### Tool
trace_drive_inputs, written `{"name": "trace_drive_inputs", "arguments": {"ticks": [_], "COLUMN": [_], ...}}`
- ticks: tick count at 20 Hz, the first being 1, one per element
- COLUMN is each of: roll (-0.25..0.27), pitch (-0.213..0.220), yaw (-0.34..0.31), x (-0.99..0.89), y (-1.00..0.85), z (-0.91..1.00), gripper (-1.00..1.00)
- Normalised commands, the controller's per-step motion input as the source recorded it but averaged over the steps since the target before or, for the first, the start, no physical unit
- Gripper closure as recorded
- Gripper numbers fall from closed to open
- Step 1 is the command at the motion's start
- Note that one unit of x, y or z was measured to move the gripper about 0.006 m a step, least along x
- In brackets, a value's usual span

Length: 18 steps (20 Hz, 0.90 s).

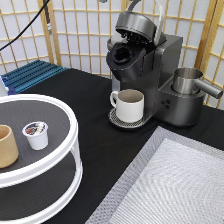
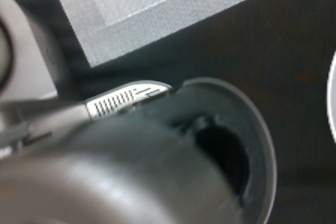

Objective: Make coffee

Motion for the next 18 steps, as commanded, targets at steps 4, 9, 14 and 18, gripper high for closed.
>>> {"name": "trace_drive_inputs", "arguments": {"ticks": [4,9,14,18], "roll": [0.227,0.167,0.037,-0.038], "pitch": [-0.057,-0.037,-0.051,-0.095], "yaw": [0.000,0.000,-0.014,-0.111], "x": [0.00,-0.04,-0.32,-0.59], "y": [-0.94,-0.98,-0.94,-0.62], "z": [0.00,-0.12,-0.38,-0.52], "gripper": [-1.00,-1.00,-1.00,-1.00]}}
